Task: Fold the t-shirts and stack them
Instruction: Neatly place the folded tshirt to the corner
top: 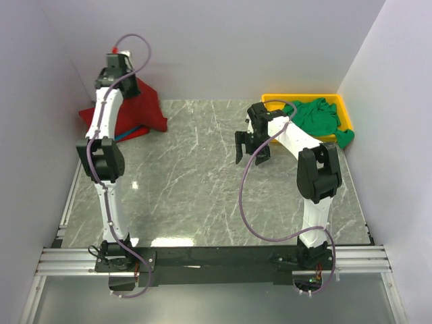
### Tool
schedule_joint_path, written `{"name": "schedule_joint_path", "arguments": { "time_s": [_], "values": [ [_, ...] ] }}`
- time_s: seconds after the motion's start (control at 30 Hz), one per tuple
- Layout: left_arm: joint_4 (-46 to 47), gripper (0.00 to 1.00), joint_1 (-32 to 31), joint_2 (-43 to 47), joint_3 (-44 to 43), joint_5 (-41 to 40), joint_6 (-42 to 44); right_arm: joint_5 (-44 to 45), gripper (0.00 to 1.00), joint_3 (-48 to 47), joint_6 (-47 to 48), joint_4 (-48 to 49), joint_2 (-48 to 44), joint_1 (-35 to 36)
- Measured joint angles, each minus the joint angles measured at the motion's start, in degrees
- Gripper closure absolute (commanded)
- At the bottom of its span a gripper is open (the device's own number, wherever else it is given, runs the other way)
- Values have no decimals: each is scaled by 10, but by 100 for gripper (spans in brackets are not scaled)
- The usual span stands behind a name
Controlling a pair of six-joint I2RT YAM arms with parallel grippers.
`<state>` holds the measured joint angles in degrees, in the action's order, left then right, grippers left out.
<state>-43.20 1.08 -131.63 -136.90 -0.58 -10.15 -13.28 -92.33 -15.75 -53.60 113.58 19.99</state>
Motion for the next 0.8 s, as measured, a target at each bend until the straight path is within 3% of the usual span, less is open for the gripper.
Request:
{"name": "schedule_joint_path", "arguments": {
  "time_s": [0.53, 0.8],
  "values": [
    [139, 100, 139, 22, 7, 236, -148, -14, 12, -7, 2, 0, 2, 0],
    [177, 100, 161, 56, 70, 278, -186, -15, 12, -15, 3, 0, 3, 0]
  ]
}}
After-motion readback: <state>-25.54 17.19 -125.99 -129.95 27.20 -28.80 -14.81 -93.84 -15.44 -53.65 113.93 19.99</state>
